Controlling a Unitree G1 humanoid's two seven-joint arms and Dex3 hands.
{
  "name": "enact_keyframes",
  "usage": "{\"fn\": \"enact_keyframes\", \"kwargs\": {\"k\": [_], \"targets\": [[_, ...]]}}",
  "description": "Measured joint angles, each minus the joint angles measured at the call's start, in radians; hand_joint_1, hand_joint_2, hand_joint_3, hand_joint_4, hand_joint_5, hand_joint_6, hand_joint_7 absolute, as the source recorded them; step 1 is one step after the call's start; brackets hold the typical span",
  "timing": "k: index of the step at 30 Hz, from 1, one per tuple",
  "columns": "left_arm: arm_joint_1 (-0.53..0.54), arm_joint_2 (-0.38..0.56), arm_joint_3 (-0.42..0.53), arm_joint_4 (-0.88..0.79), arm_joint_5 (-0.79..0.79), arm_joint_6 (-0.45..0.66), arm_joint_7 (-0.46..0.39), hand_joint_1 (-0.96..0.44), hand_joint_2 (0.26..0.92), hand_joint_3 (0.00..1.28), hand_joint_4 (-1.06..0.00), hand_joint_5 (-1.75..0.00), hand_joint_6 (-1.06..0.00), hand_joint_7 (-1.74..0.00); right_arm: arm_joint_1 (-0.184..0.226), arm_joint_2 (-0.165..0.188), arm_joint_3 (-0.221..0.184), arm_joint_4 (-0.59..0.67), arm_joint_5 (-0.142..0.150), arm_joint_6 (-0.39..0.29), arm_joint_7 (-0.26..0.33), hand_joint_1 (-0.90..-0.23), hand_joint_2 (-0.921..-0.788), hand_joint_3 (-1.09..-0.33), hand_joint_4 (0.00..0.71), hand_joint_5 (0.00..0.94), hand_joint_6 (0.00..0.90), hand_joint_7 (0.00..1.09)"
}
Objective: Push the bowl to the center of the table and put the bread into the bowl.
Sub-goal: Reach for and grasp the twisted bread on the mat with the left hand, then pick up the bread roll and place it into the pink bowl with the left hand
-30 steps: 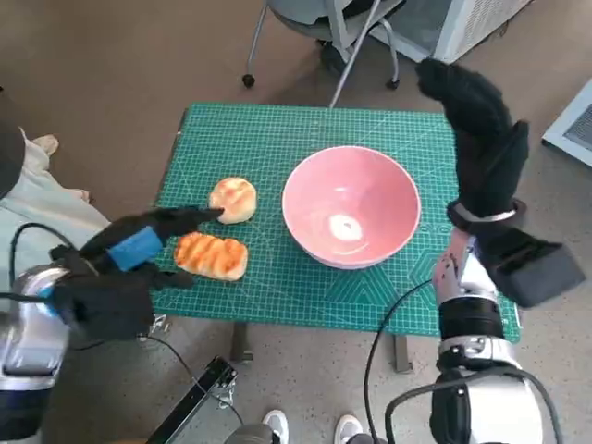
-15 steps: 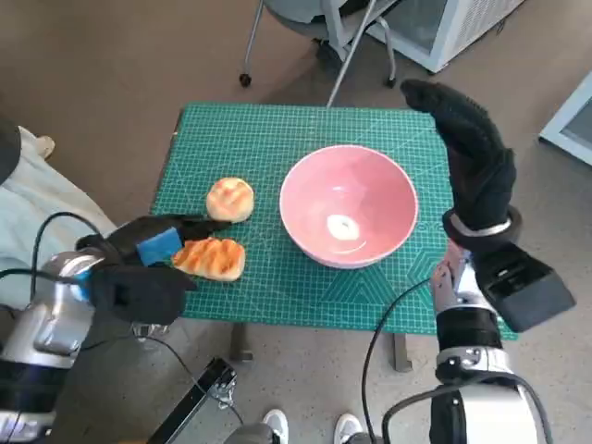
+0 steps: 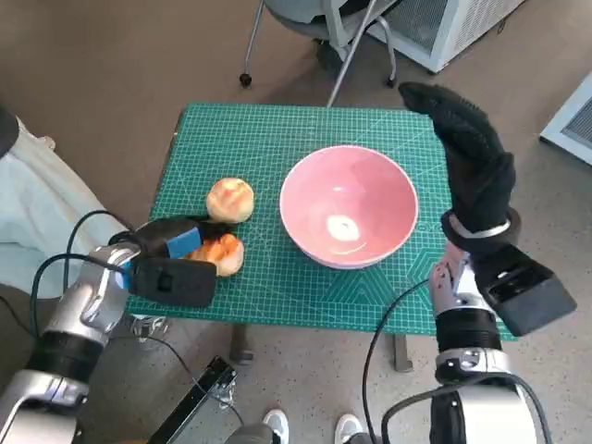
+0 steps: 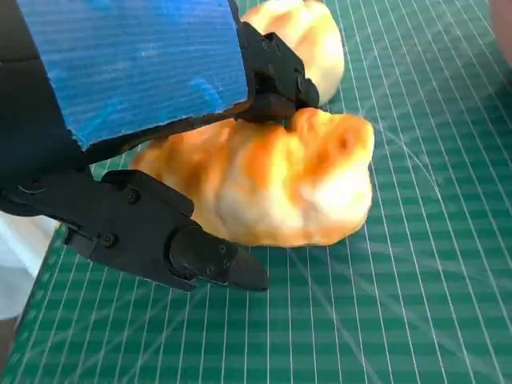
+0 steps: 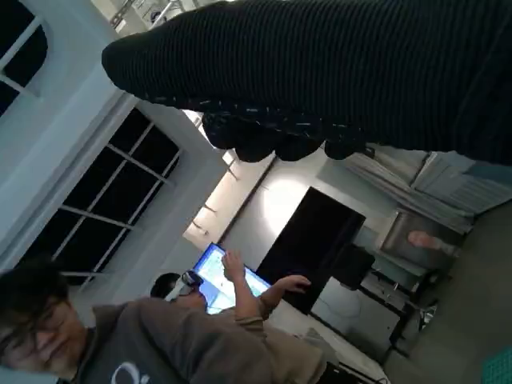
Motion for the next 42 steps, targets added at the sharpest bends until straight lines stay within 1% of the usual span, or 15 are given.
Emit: {"fn": "enact_keyframes", "kwargs": {"k": [4, 6, 7, 8, 9, 11, 12, 13, 15, 19, 22, 27, 33, 37, 42], "targets": [[-0.022, -0.013, -0.022, 0.048, 0.025, -0.017, 0.048, -0.11, 0.908, 0.04, -0.52, -0.06, -0.60, -0.10, 0.006, 0.001, 0.001, 0.000, 0.001, 0.000, 0.000, -0.595, -0.921, -0.685, 0.361, 0.006, 0.056, 0.84], [-0.034, -0.016, -0.034, 0.072, 0.034, -0.029, 0.072, -0.08, 0.916, 0.06, -0.62, -0.11, -0.67, -0.14, 0.009, 0.002, 0.002, 0.000, 0.002, 0.000, 0.000, -0.596, -0.921, -0.684, 0.362, 0.006, 0.056, 0.84], [-0.037, -0.016, -0.038, 0.081, 0.036, -0.034, 0.081, -0.13, 0.917, 0.08, -0.66, -0.13, -0.64, -0.38, 0.010, 0.003, 0.002, 0.000, 0.002, 0.000, 0.000, -0.596, -0.921, -0.684, 0.362, 0.006, 0.056, 0.84], [-0.042, -0.016, -0.043, 0.090, 0.040, -0.040, 0.091, -0.21, 0.918, 0.14, -0.66, -0.27, -0.59, -0.76, 0.012, 0.003, 0.004, -0.001, 0.002, 0.000, 0.000, -0.597, -0.921, -0.685, 0.361, 0.006, 0.056, 0.84], [-0.046, -0.016, -0.048, 0.099, 0.044, -0.046, 0.101, -0.14, 0.919, 0.16, -0.62, -0.66, -0.54, -0.95, 0.015, 0.004, 0.005, -0.003, 0.002, 0.000, -0.001, -0.597, -0.921, -0.686, 0.360, 0.005, 0.055, 0.84], [-0.049, -0.015, -0.055, 0.112, 0.056, -0.060, 0.122, -0.07, 0.920, 0.18, -0.58, -1.01, -0.51, -1.10, 0.020, 0.006, 0.007, -0.007, 0.001, 0.000, -0.002, -0.597, -0.921, -0.687, 0.360, 0.005, 0.054, 0.84], [-0.049, -0.014, -0.057, 0.115, 0.060, -0.066, 0.131, -0.04, 0.920, 0.18, -0.57, -1.14, -0.52, -1.14, 0.023, 0.008, 0.008, -0.009, 0.001, 0.000, -0.003, -0.596, -0.921, -0.688, 0.359, 0.004, 0.053, 0.84], [-0.050, -0.014, -0.058, 0.117, 0.064, -0.072, 0.140, -0.03, 0.920, 0.17, -0.58, -1.22, -0.53, -1.14, 0.025, 0.010, 0.009, -0.012, 0.000, 0.000, -0.005, -0.595, -0.921, -0.688, 0.359, 0.004, 0.052, 0.84], [-0.052, -0.010, -0.059, 0.119, 0.066, -0.084, 0.151, -0.01, 0.920, 0.15, -0.60, -1.28, -0.56, -1.13, 0.030, 0.012, 0.010, -0.016, -0.001, -0.001, -0.010, -0.591, -0.921, -0.689, 0.359, 0.004, 0.051, 0.84], [-0.051, 0.007, -0.054, 0.100, 0.057, -0.106, 0.139, 0.00, 0.919, 0.13, -0.62, -1.30, -0.58, -1.14, 0.033, 0.014, 0.012, -0.025, -0.002, -0.003, -0.019, -0.582, -0.921, -0.691, 0.359, 0.004, 0.049, 0.85], [-0.030, 0.030, -0.031, 0.041, 0.017, -0.105, 0.077, 0.00, 0.919, 0.12, -0.63, -1.27, -0.58, -1.17, 0.036, 0.014, 0.012, -0.029, -0.003, -0.005, -0.027, -0.579, -0.921, -0.693, 0.359, 0.004, 0.049, 0.85], [0.041, 0.062, 0.038, -0.126, -0.107, -0.085, -0.063, 0.00, 0.920, 0.11, -0.64, -1.25, -0.59, -1.18, 0.047, 0.013, 0.013, -0.033, -0.006, -0.006, -0.042, -0.577, -0.921, -0.698, 0.359, 0.004, 0.046, 0.85], [0.078, 0.069, 0.137, -0.318, -0.265, -0.070, -0.159, 0.00, 0.919, 0.09, -0.66, -1.25, -0.62, -1.13, 0.051, 0.012, 0.014, -0.033, -0.007, -0.006, -0.053, -0.575, -0.921, -0.703, 0.360, 0.004, 0.044, 0.85], [0.060, 0.066, 0.195, -0.415, -0.336, -0.062, -0.174, 0.00, 0.919, 0.08, -0.64, -1.29, -0.65, -1.07, 0.051, 0.012, 0.017, -0.033, -0.007, -0.005, -0.054, -0.574, -0.921, -0.704, 0.360, 0.004, 0.045, 0.84], [-0.003, 0.038, 0.232, -0.473, -0.370, -0.045, -0.166, 0.00, 0.919, 0.08, -0.63, -1.33, -0.68, -1.01, 0.051, 0.012, 0.017, -0.033, -0.005, -0.001, -0.054, -0.574, -0.921, -0.704, 0.360, 0.003, 0.047, 0.84]]}}
